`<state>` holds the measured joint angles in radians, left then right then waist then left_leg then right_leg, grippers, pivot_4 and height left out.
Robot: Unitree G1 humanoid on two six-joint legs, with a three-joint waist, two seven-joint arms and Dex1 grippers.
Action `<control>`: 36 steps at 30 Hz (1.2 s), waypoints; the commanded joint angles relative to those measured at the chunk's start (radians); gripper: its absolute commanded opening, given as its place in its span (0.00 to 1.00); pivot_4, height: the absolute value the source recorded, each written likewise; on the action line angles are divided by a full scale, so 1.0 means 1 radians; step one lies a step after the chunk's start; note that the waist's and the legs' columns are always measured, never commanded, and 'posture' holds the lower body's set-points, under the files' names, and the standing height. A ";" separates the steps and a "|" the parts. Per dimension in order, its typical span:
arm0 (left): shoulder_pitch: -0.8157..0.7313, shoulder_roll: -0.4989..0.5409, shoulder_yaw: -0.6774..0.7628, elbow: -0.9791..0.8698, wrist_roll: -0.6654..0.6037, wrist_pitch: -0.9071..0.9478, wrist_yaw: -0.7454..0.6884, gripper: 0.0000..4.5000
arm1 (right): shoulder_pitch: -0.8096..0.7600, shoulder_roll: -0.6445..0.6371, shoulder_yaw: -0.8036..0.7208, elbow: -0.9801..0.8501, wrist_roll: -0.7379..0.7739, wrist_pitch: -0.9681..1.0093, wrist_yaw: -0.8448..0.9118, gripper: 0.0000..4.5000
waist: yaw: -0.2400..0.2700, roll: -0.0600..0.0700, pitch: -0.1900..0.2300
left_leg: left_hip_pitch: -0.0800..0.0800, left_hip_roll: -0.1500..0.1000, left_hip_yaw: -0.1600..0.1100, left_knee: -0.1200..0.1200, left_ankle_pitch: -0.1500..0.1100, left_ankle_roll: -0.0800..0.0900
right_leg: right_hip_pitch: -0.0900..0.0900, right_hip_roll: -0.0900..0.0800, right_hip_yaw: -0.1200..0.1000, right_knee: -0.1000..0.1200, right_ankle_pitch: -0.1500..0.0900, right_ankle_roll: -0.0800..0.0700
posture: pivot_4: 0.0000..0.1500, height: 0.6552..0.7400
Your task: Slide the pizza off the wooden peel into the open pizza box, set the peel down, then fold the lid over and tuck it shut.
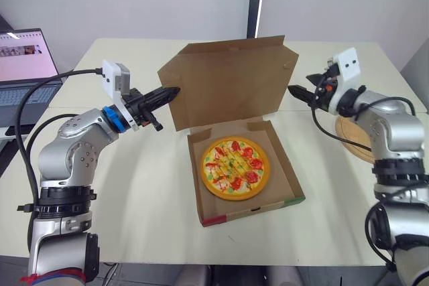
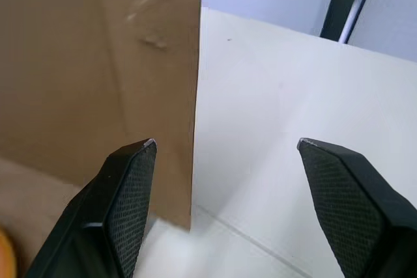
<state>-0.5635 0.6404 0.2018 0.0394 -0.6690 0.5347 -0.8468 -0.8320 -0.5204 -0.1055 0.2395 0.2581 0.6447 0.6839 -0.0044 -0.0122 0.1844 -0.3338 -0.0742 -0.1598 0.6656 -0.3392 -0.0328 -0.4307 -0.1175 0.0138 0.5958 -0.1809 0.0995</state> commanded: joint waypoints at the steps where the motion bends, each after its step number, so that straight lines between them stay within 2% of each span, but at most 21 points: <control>1: -0.022 -0.005 0.002 -0.016 0.005 -0.014 -0.018 0.00 | -0.048 0.000 0.002 0.042 0.028 -0.025 0.048 0.83 | -0.002 0.000 0.000 | -0.001 0.000 0.000 0.000 0.000 0.000 | -0.001 0.000 0.000 0.000 0.000 0.000 | 1.00 1.00; 5: -0.026 -0.008 0.003 -0.013 0.012 -0.014 -0.023 0.00 | -0.068 0.002 0.024 0.082 0.031 -0.061 0.109 0.83 | -0.006 0.000 0.000 | -0.009 0.000 0.000 0.003 0.000 0.000 | -0.010 0.000 0.000 0.002 0.000 0.000 | 1.00 1.00; 8: -0.028 -0.008 0.006 -0.009 0.017 -0.015 -0.024 0.00 | -0.075 0.009 0.020 0.085 0.038 -0.072 0.121 0.71 | -0.013 0.000 0.000 | -0.015 -0.001 0.000 0.009 0.000 0.000 | -0.016 0.000 0.000 0.008 0.000 0.000 | 1.00 1.00; 17: -0.045 -0.017 0.012 -0.001 0.025 -0.010 -0.007 0.00 | -0.050 0.007 0.023 0.045 0.048 -0.088 0.137 0.00 | -0.021 0.000 0.000 | -0.014 -0.001 0.000 0.014 0.003 -0.004 | -0.016 0.000 0.001 0.015 0.004 -0.003 | 1.00 1.00; 22: -0.069 -0.036 0.004 -0.009 0.024 0.006 0.013 0.00 | -0.029 0.004 0.009 -0.014 0.059 -0.075 0.110 0.00 | -0.023 0.000 0.000 | -0.014 -0.001 0.000 0.014 0.003 -0.004 | -0.016 0.000 0.001 0.015 0.005 -0.003 | 1.00 1.00; 28: -0.112 -0.086 -0.024 -0.034 0.029 0.018 0.034 0.00 | 0.035 -0.039 -0.026 -0.182 0.084 0.013 0.074 0.00 | -0.022 0.000 0.000 | -0.015 -0.001 0.000 0.014 0.003 -0.004 | -0.016 0.000 0.001 0.015 0.005 -0.003 | 1.00 1.00; 36: -0.159 -0.160 -0.077 0.012 0.055 -0.013 -0.006 0.00 | 0.147 -0.120 -0.099 -0.393 0.099 0.156 -0.033 0.00 | -0.022 0.000 0.000 | -0.015 -0.001 0.001 0.014 0.003 -0.004 | -0.016 0.000 0.002 0.015 0.005 -0.003 | 1.00 1.00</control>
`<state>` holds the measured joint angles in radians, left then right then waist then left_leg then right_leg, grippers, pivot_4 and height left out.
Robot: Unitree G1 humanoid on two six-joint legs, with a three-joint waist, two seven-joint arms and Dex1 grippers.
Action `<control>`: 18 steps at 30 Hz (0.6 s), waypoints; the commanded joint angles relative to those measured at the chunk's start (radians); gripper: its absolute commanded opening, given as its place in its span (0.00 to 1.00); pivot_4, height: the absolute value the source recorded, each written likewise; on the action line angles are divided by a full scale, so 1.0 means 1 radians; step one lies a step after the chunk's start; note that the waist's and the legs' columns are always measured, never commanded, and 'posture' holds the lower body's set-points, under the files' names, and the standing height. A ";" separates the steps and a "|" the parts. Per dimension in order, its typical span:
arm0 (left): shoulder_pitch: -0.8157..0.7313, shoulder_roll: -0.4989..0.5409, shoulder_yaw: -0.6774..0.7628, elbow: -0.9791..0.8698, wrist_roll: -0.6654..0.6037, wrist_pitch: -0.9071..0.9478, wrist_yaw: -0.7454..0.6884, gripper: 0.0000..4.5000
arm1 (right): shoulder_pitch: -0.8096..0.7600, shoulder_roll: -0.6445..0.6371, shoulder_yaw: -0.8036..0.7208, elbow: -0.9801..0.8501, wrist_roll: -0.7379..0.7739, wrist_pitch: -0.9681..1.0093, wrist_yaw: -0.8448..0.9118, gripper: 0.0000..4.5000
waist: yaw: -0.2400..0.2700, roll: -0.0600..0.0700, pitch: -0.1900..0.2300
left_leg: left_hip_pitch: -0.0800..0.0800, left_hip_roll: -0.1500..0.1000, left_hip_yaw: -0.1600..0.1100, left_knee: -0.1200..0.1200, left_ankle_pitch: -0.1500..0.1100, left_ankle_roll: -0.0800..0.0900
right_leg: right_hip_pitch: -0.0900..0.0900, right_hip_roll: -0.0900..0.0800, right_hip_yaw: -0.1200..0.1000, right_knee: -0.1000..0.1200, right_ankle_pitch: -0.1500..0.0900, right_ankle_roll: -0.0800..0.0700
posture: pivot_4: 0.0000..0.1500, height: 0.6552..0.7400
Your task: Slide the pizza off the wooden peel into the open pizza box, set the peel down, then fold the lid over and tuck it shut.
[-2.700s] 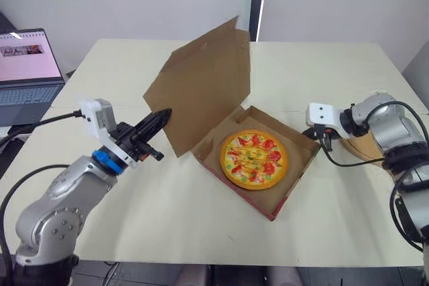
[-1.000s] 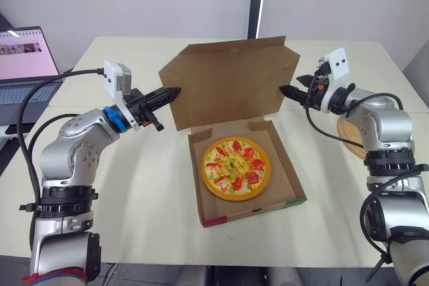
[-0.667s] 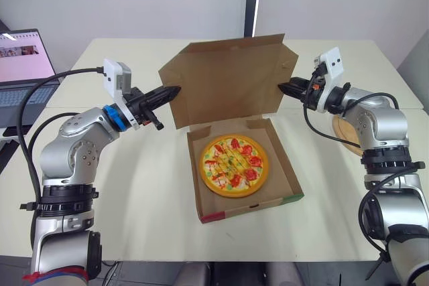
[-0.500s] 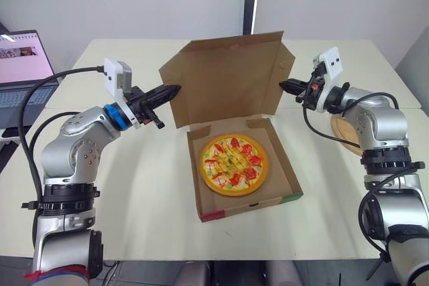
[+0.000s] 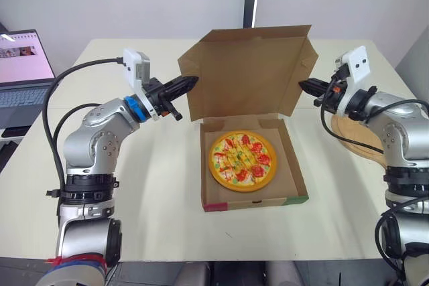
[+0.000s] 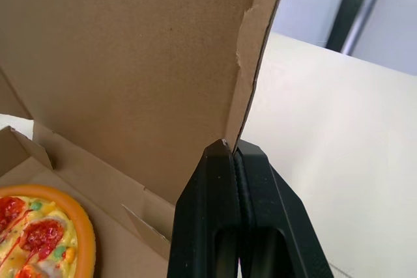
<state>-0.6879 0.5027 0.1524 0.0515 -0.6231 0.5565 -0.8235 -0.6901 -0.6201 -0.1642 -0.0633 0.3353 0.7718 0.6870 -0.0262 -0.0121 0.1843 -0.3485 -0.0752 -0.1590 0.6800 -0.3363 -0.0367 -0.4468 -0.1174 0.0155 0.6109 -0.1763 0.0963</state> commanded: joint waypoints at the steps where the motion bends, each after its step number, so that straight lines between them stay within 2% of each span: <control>1: -0.040 -0.028 -0.033 0.011 0.015 -0.043 -0.035 0.00 | 0.012 -0.021 -0.049 -0.107 0.028 0.043 -0.047 0.00 | 0.000 0.000 0.000 | 0.000 0.000 0.000 0.000 0.000 0.000 | 0.000 0.000 0.000 0.000 0.000 0.000 | 1.00 1.00; 5: -0.073 -0.071 -0.072 0.074 0.045 -0.095 -0.080 0.00 | 0.072 0.000 -0.102 -0.163 0.037 0.072 -0.115 0.00 | 0.002 0.000 0.000 | 0.000 0.000 0.000 0.000 0.000 0.000 | 0.000 0.000 0.000 0.000 0.000 0.000 | 1.00 1.00; 8: -0.084 -0.076 -0.087 0.105 0.069 -0.126 -0.113 0.00 | 0.094 0.011 -0.092 -0.145 0.034 0.017 -0.112 0.14 | 0.002 0.000 0.000 | 0.000 0.000 0.000 0.000 0.000 0.000 | 0.001 0.000 0.000 0.000 0.000 0.000 | 1.00 1.00; 12: -0.107 -0.073 -0.084 0.150 0.087 -0.148 -0.134 0.00 | 0.074 0.015 -0.087 -0.091 0.030 -0.059 -0.096 0.43 | 0.000 0.000 0.000 | 0.001 0.000 0.001 0.000 0.000 0.000 | 0.001 0.000 0.000 0.000 0.000 0.000 | 1.00 1.00; 18: -0.129 -0.075 -0.076 0.192 0.106 -0.174 -0.145 0.00 | 0.062 -0.002 -0.079 -0.039 0.022 -0.105 -0.095 0.43 | 0.001 0.000 0.000 | 0.001 0.000 0.000 0.000 0.000 0.000 | 0.001 0.000 0.000 0.000 0.000 0.000 | 1.00 1.00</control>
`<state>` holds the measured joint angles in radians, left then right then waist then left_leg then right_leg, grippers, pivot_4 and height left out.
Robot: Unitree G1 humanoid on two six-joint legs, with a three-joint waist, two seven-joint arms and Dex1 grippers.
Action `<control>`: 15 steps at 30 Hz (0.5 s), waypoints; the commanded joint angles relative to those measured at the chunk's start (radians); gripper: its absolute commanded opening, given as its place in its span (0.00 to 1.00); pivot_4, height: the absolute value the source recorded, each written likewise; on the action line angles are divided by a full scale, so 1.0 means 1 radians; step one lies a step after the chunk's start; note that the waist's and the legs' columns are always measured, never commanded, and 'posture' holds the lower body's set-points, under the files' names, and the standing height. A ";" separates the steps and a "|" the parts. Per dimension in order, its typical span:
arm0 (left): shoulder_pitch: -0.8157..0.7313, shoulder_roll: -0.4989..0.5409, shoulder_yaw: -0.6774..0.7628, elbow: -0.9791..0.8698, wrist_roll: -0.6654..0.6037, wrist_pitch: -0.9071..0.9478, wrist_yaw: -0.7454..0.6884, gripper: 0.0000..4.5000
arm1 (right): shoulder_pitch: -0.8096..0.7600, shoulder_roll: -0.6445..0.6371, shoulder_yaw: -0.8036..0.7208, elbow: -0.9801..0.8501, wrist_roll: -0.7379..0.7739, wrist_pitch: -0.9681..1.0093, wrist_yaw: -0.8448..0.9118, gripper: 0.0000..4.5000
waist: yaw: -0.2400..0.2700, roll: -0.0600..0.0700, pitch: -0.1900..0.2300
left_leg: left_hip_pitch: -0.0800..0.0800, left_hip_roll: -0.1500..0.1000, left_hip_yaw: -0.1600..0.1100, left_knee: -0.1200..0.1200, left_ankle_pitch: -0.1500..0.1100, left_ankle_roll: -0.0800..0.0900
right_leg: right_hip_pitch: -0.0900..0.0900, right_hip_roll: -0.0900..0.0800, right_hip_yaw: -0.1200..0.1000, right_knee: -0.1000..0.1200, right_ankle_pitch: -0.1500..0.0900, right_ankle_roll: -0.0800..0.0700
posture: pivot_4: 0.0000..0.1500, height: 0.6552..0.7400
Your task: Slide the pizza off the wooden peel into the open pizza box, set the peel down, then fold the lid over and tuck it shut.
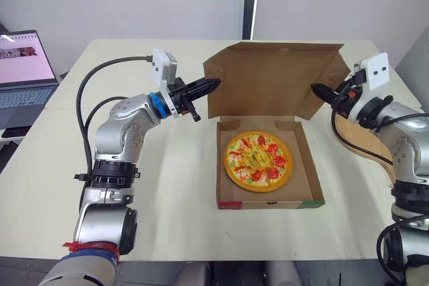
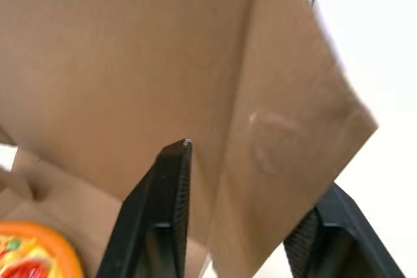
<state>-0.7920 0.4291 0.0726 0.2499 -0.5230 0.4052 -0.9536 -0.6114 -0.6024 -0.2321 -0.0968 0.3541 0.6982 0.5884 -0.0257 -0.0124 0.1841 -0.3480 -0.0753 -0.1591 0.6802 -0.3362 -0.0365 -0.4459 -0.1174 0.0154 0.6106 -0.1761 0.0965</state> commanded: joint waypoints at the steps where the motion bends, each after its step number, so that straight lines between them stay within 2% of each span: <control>1: -0.026 -0.002 0.005 -0.004 0.008 -0.025 -0.013 0.00 | -0.014 -0.022 -0.013 -0.005 0.006 -0.030 0.002 0.43 | 0.000 0.000 0.000 | 0.000 0.000 0.000 0.000 0.000 0.000 | 0.000 0.000 0.000 0.000 0.000 0.000 | 1.00 1.00; 10: -0.025 -0.010 0.011 -0.006 0.010 -0.024 -0.006 0.00 | 0.024 -0.037 -0.023 -0.013 0.024 -0.024 0.000 0.43 | -0.001 0.000 0.000 | 0.000 0.000 0.000 0.000 0.000 0.000 | 0.000 0.000 0.000 0.000 0.000 0.000 | 1.00 1.00; 13: -0.027 -0.013 0.007 -0.009 0.014 -0.024 -0.003 0.00 | 0.016 -0.023 -0.012 -0.018 0.029 -0.023 -0.010 0.30 | -0.001 0.000 0.000 | 0.000 0.000 0.000 0.000 0.000 0.000 | 0.000 0.000 0.000 0.000 0.000 0.000 | 1.00 1.00; 15: -0.029 -0.020 0.006 -0.030 0.007 -0.009 0.009 0.00 | 0.008 -0.015 -0.010 -0.030 0.037 -0.017 -0.017 0.14 | -0.001 0.000 0.000 | 0.000 0.000 0.000 0.000 0.000 0.000 | 0.000 0.000 0.000 0.000 0.000 0.000 | 1.00 1.00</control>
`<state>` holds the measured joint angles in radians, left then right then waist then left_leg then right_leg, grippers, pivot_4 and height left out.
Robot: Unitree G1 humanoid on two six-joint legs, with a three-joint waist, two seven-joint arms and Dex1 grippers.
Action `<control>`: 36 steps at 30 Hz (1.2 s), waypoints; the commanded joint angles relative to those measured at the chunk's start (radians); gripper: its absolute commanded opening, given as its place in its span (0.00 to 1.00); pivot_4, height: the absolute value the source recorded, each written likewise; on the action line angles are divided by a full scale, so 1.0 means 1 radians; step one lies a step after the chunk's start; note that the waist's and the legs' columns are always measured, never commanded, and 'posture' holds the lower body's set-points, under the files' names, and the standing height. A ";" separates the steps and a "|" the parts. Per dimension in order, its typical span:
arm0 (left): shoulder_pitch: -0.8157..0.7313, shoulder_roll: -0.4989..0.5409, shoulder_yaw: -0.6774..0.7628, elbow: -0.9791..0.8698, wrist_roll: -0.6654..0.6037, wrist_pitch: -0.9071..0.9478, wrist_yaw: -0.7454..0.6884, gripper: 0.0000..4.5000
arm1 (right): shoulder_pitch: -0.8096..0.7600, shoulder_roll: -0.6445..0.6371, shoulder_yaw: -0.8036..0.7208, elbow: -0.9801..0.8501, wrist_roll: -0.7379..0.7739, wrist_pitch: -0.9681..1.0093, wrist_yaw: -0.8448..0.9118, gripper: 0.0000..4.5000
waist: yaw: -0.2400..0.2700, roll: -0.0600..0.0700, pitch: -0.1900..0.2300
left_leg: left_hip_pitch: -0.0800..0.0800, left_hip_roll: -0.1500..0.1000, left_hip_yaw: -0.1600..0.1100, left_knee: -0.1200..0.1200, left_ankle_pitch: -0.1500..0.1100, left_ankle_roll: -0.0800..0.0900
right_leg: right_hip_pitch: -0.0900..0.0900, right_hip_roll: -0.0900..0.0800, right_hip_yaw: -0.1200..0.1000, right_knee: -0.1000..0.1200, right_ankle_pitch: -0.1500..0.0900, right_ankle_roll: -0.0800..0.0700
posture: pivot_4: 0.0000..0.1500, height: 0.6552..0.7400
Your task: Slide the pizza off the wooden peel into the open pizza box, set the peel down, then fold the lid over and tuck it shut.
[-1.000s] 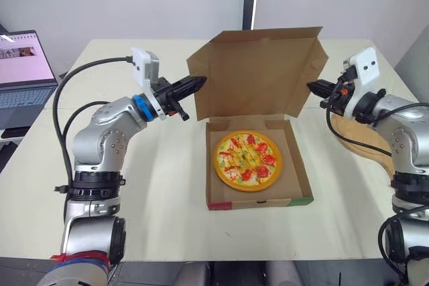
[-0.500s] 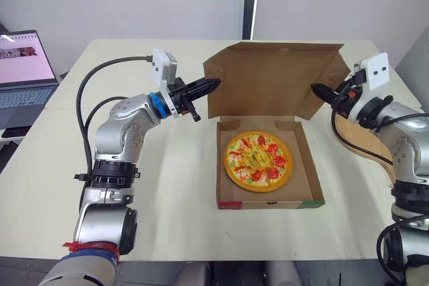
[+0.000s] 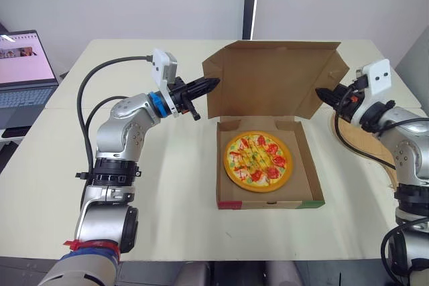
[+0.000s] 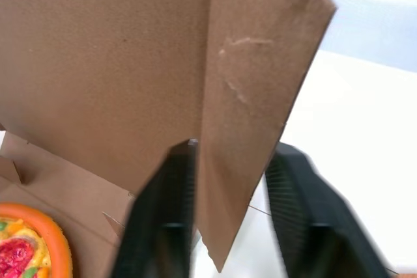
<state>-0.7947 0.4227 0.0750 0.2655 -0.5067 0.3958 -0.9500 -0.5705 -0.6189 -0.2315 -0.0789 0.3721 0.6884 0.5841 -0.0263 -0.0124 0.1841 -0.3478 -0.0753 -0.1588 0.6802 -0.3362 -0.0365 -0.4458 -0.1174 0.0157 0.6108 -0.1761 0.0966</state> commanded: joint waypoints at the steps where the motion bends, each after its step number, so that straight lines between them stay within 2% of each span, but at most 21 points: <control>1: -0.029 -0.017 0.005 -0.054 -0.014 0.008 0.013 0.00 | -0.036 0.003 -0.010 -0.051 0.023 -0.004 -0.015 0.06 | 0.000 0.000 0.000 | 0.000 0.000 0.000 0.000 0.000 0.000 | 0.000 0.000 0.000 0.000 0.000 0.000 | 1.00 1.00; 2: -0.029 -0.018 -0.001 -0.066 -0.011 0.016 0.018 0.00 | -0.039 0.005 -0.012 -0.056 0.028 0.002 -0.019 0.01 | 0.000 0.000 0.000 | 0.000 0.000 0.000 0.000 0.000 0.000 | 0.000 0.000 0.000 0.000 0.000 0.000 | 1.00 1.00; 6: -0.027 -0.026 -0.027 -0.131 0.014 0.065 0.081 0.00 | -0.042 0.014 -0.021 -0.100 0.043 0.042 -0.052 0.01 | 0.000 0.000 0.000 | 0.000 0.000 0.000 0.000 0.000 0.000 | 0.000 0.000 0.000 0.000 0.000 0.000 | 1.00 1.00; 12: -0.038 -0.120 -0.036 -0.258 0.016 0.229 0.310 0.00 | -0.040 0.030 -0.037 -0.214 0.050 0.136 -0.144 0.01 | 0.001 0.000 0.000 | 0.000 0.000 0.000 0.000 0.000 0.000 | 0.000 0.000 0.000 0.000 0.000 0.000 | 1.00 1.00; 16: -0.038 -0.167 -0.048 -0.308 0.020 0.304 0.397 0.00 | -0.051 0.035 -0.045 -0.260 0.030 0.179 -0.211 0.01 | 0.002 0.000 0.000 | 0.000 0.000 0.000 0.000 0.000 0.000 | 0.000 0.000 0.001 0.000 0.000 0.000 | 1.00 1.00; 21: -0.122 -0.232 -0.067 -0.158 0.092 0.209 0.428 0.00 | -0.090 0.047 -0.038 -0.231 0.002 0.166 -0.267 0.01 | 0.003 0.000 0.000 | 0.000 0.000 0.001 0.001 0.000 0.000 | 0.000 0.000 0.001 0.000 0.000 0.000 | 1.00 1.00; 29: -0.235 -0.301 -0.074 0.084 0.186 0.012 0.391 0.00 | -0.110 0.082 -0.001 -0.185 -0.050 0.089 -0.287 0.01 | 0.001 0.000 0.000 | 0.000 0.000 0.002 0.000 0.000 0.000 | 0.000 0.000 0.001 0.000 0.001 0.000 | 1.00 1.00; 33: -0.244 -0.318 -0.064 0.132 0.199 -0.028 0.392 0.00 | -0.114 0.096 0.015 -0.132 -0.084 0.028 -0.281 0.01 | -0.002 0.000 0.000 | 0.000 0.000 0.002 0.000 0.000 0.000 | 0.000 0.000 0.001 0.000 0.001 0.000 | 1.00 1.00; 36: -0.202 -0.328 -0.075 0.027 0.169 0.040 0.388 0.00 | -0.098 0.089 0.010 -0.140 -0.078 0.025 -0.262 0.01 | -0.002 0.000 0.000 | 0.000 0.000 0.002 0.000 0.000 0.000 | 0.000 0.000 0.001 0.000 0.001 0.001 | 1.00 1.00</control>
<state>-0.9876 0.1280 0.0397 0.3920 -0.3013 0.4102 -0.5238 -0.6409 -0.5294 -0.2430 -0.1539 0.2649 0.7530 0.2807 -0.0281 -0.0124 0.1841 -0.3481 -0.0755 -0.1570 0.6807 -0.3361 -0.0364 -0.4462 -0.1175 0.0169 0.6107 -0.1754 0.0971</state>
